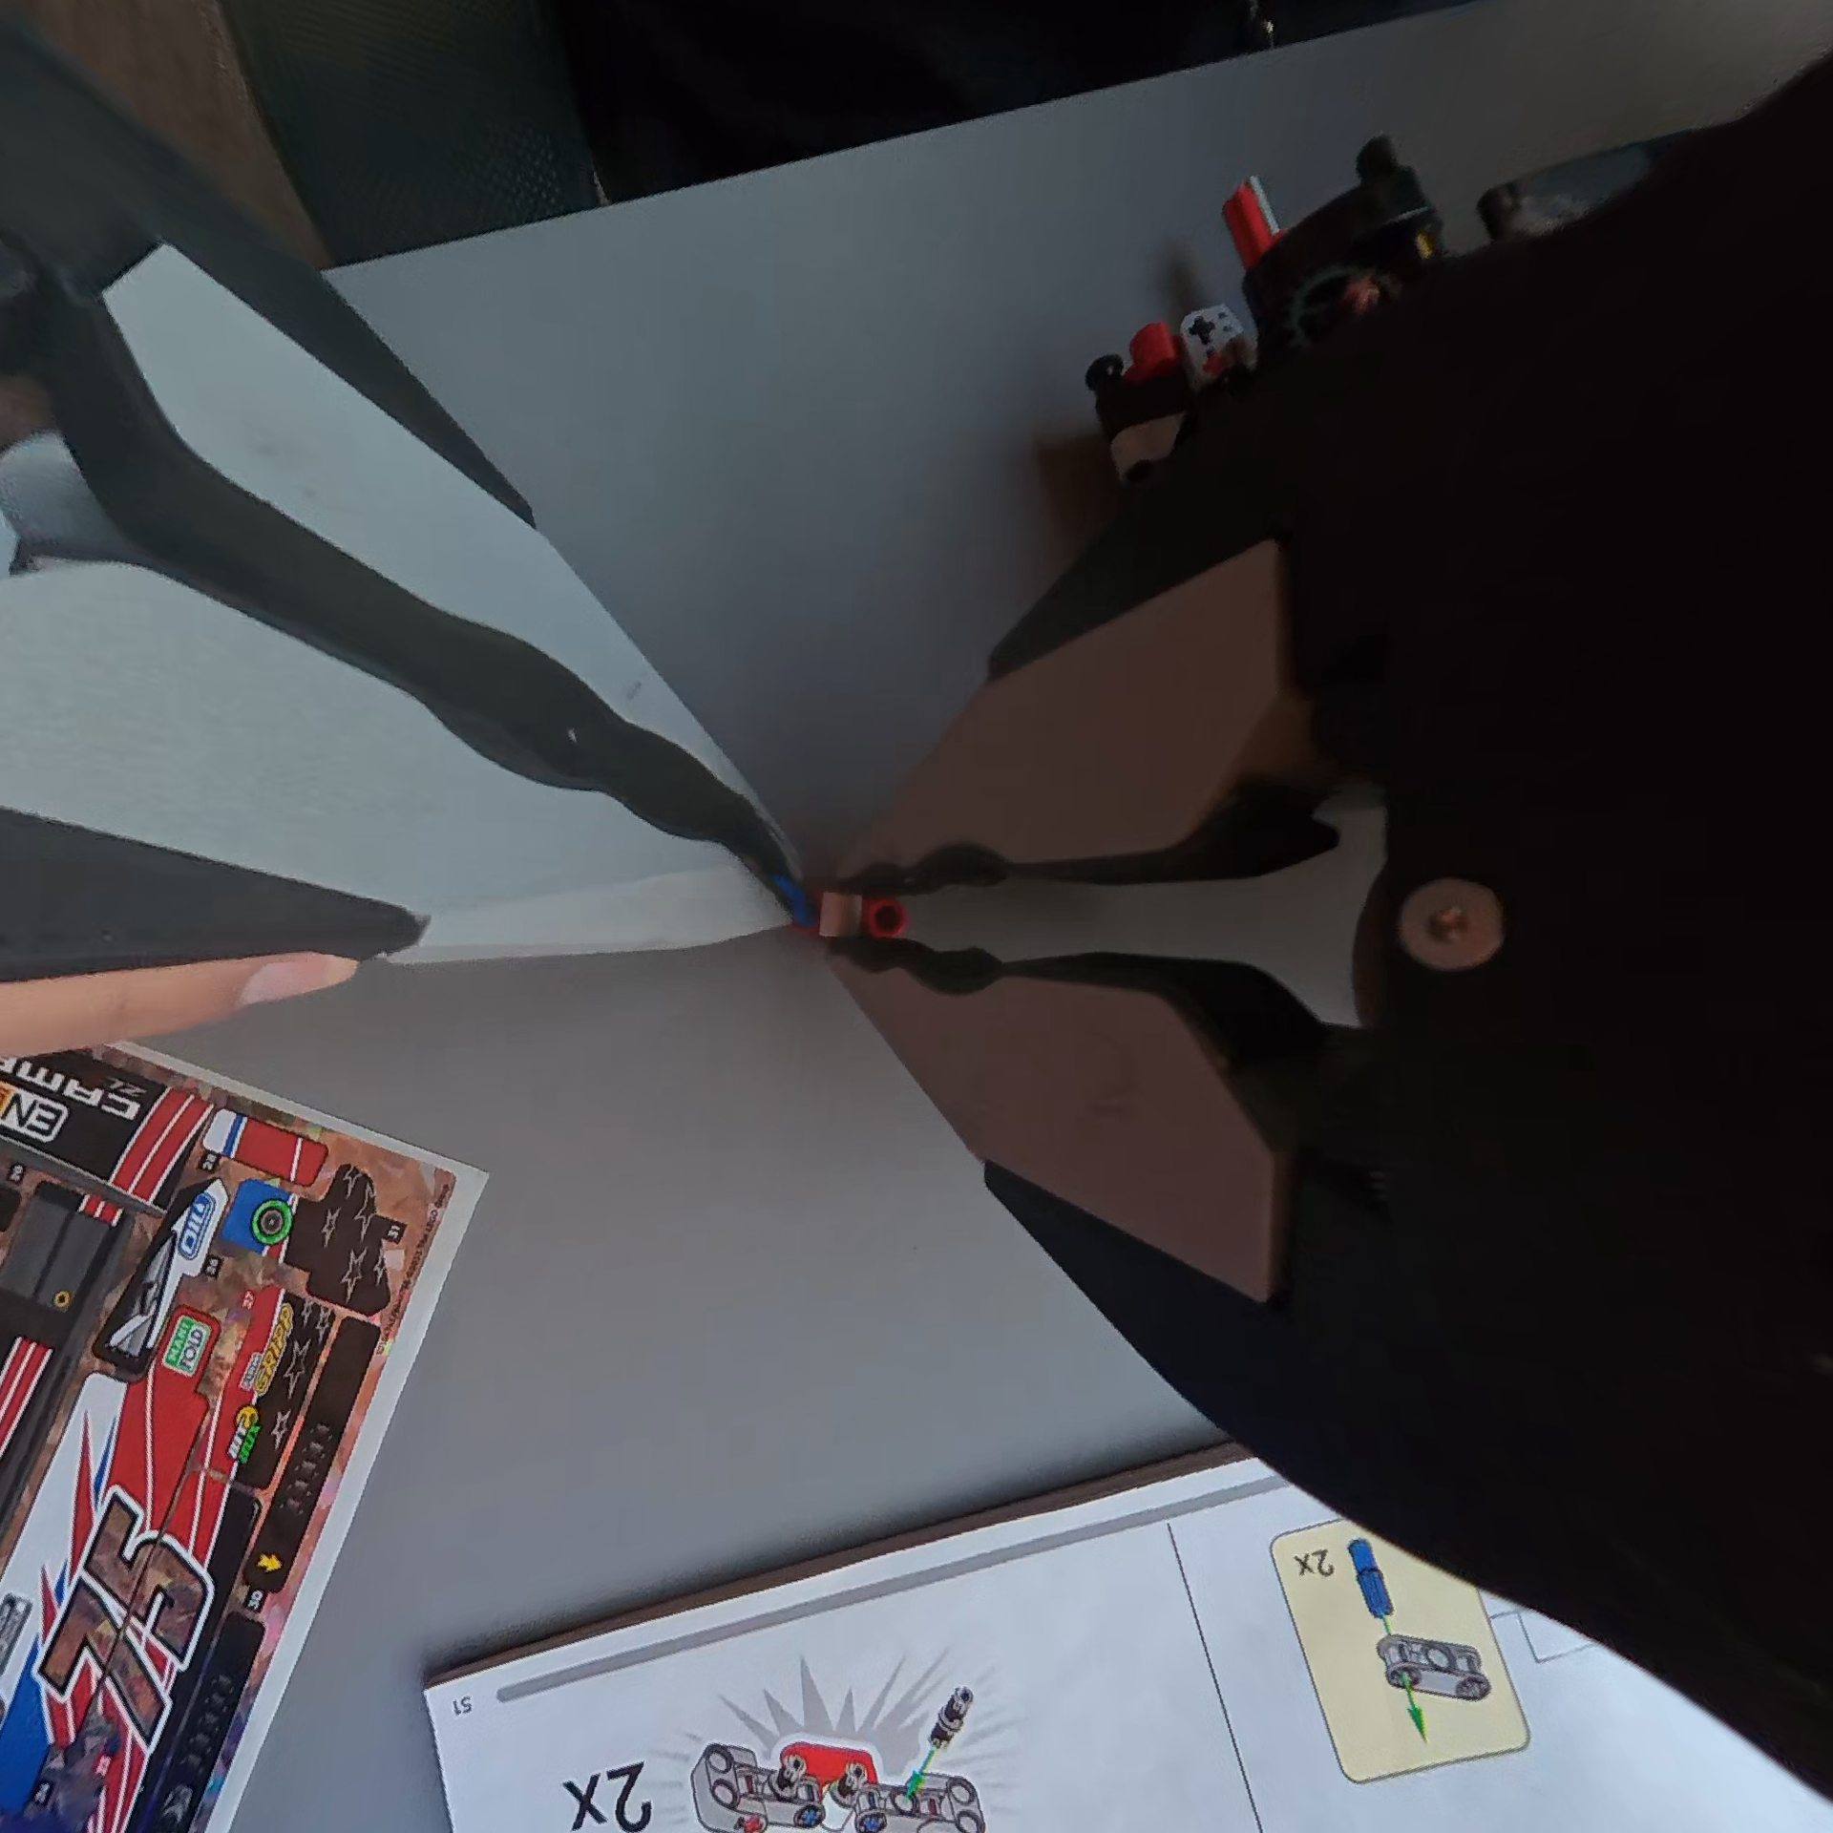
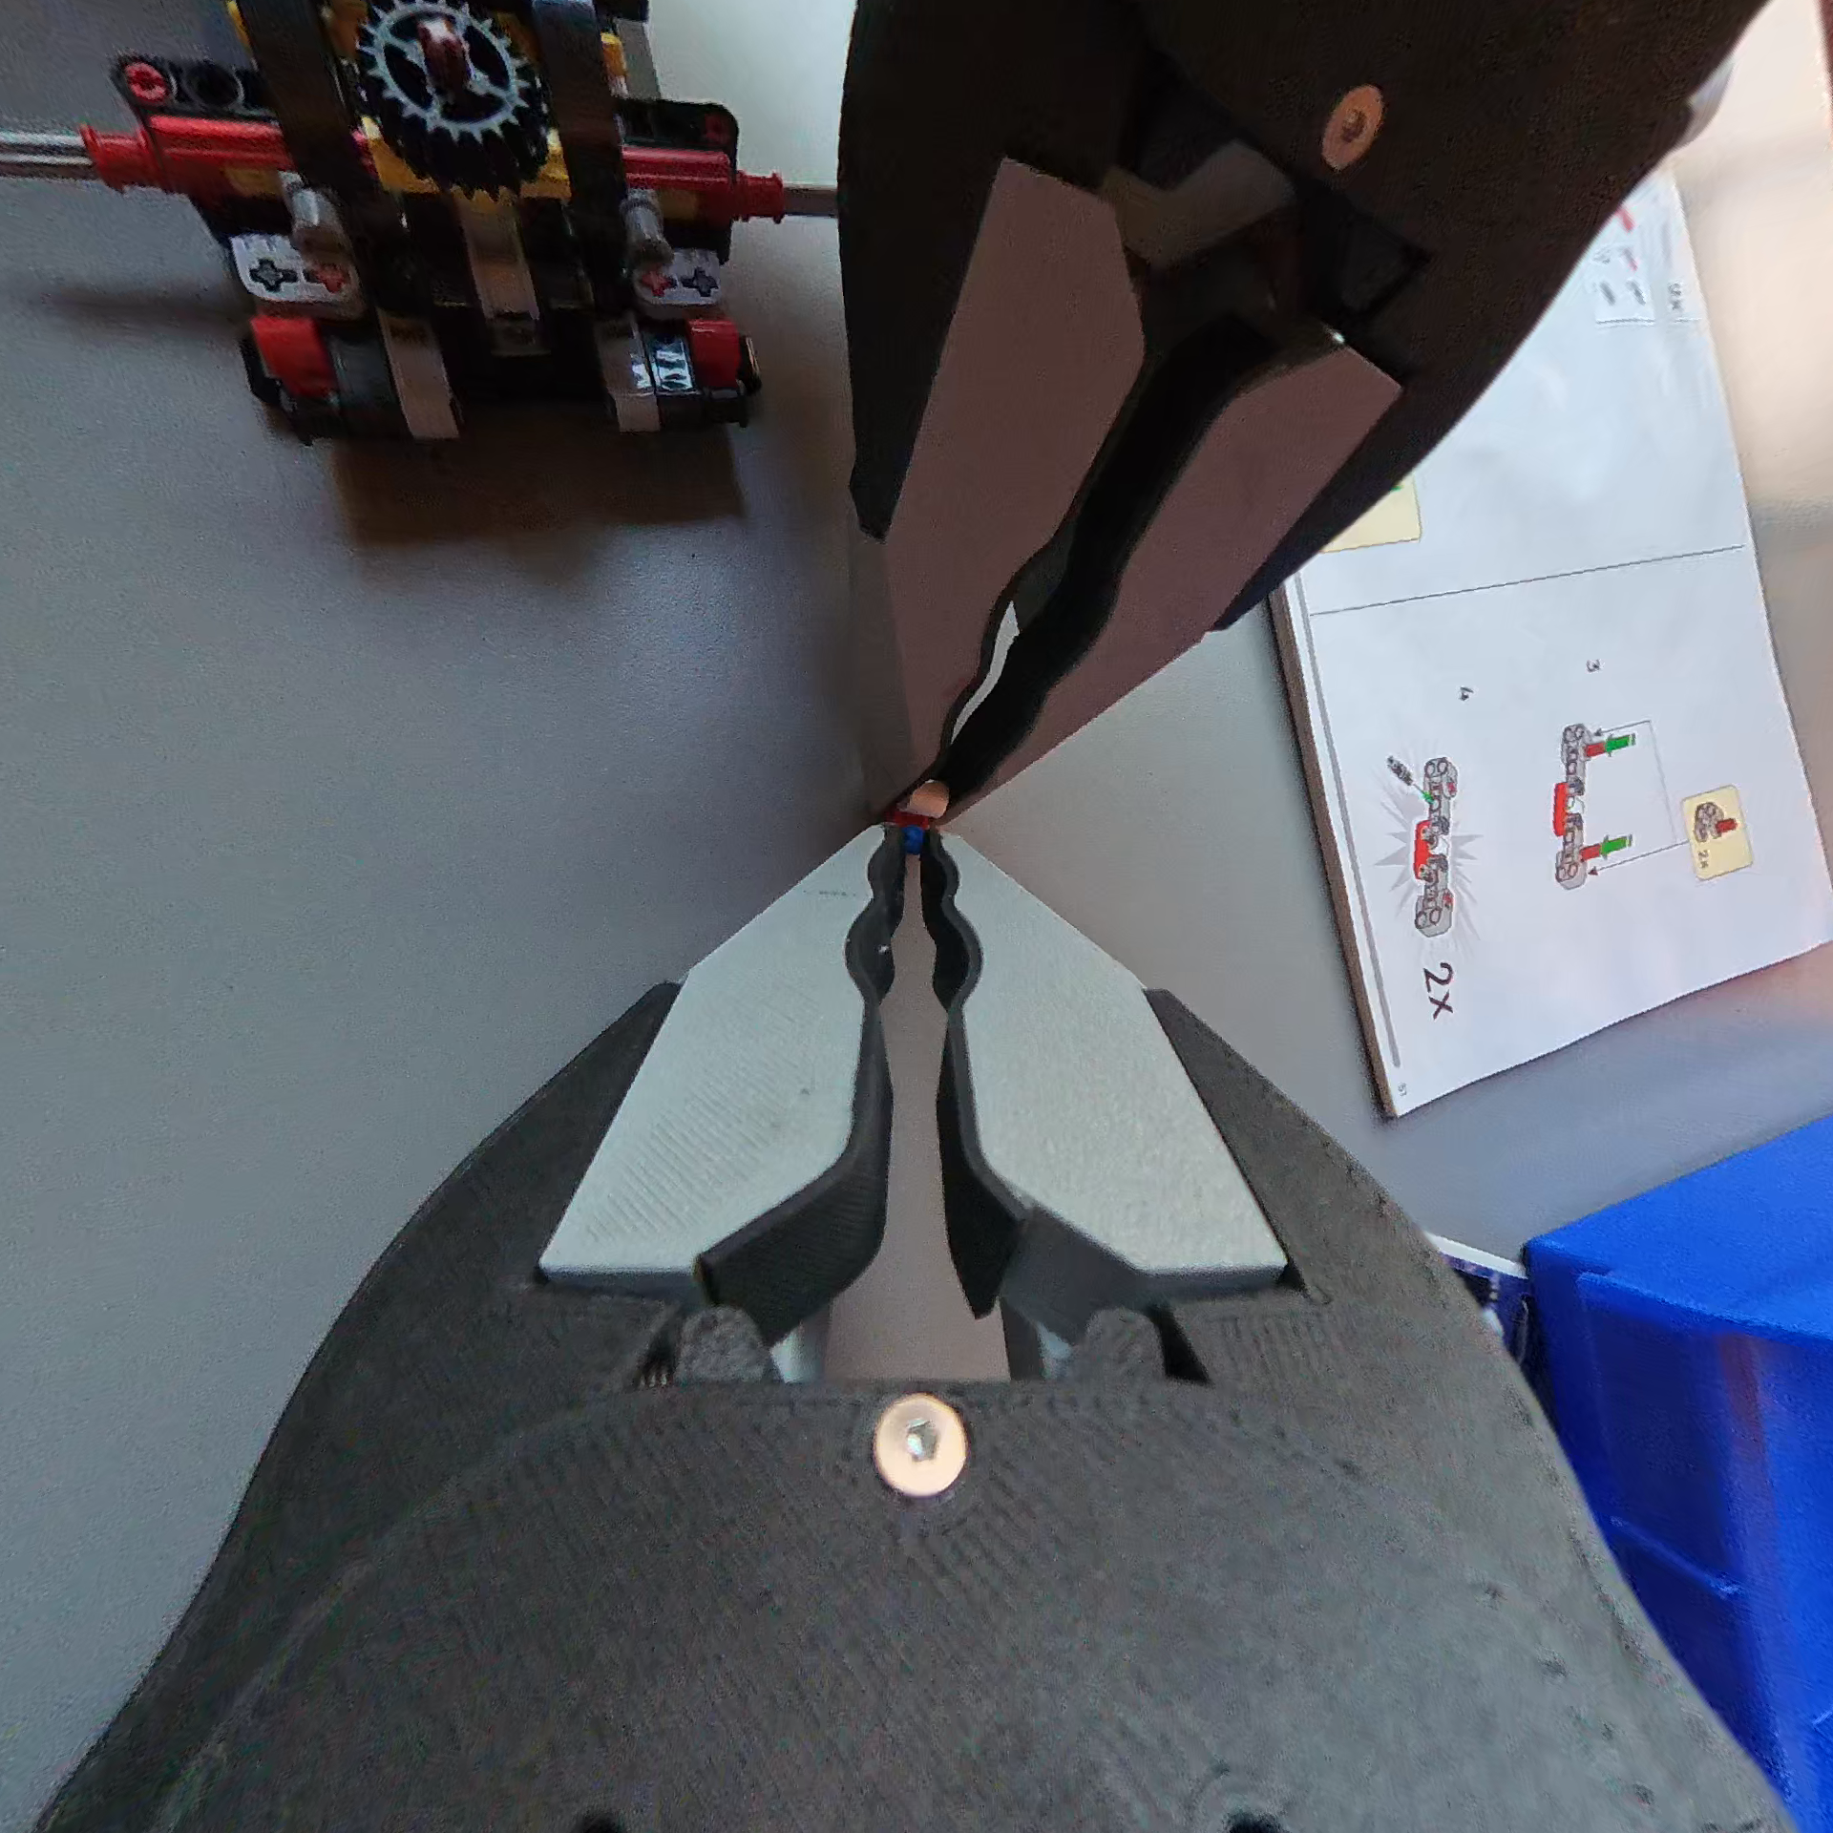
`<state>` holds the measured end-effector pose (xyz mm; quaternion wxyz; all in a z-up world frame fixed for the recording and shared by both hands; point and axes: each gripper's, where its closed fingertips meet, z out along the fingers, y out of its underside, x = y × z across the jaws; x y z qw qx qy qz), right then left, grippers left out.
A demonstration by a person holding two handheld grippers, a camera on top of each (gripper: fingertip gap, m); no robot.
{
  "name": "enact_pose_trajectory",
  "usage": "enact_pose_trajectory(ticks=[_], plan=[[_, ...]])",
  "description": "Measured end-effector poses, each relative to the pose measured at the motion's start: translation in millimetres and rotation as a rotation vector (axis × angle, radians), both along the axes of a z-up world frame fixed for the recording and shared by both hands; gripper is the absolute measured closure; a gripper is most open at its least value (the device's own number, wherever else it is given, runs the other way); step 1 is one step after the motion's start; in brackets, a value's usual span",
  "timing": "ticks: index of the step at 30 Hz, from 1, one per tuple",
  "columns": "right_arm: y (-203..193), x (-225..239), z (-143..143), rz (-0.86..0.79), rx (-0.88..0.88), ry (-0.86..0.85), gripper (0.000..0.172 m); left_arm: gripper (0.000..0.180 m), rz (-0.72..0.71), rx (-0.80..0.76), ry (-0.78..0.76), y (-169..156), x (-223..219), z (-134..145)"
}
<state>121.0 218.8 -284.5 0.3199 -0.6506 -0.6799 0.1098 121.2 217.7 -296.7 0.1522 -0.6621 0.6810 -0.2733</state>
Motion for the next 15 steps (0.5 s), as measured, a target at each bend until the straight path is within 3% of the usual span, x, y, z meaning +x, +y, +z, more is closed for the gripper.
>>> enact_pose_trajectory(ticks=[5,11,15], plan=[[0.4,-6.8,-0.6,-0.009,-0.097,-0.014,0.171,0.176,-0.004,0.023,-0.001,0.0,-0.8,-0.4],[-1.1,-5.5,-0.2,-0.104,-0.347,0.176,0.171,0.176,-0.004,0.036,-0.023,-2.7,0.6,-0.4],[-5.3,-1.9,0.5,-0.002,-0.153,0.106,0.171,0.176,-0.008,0.020,-0.038,-6.1,3.3,-0.2]])
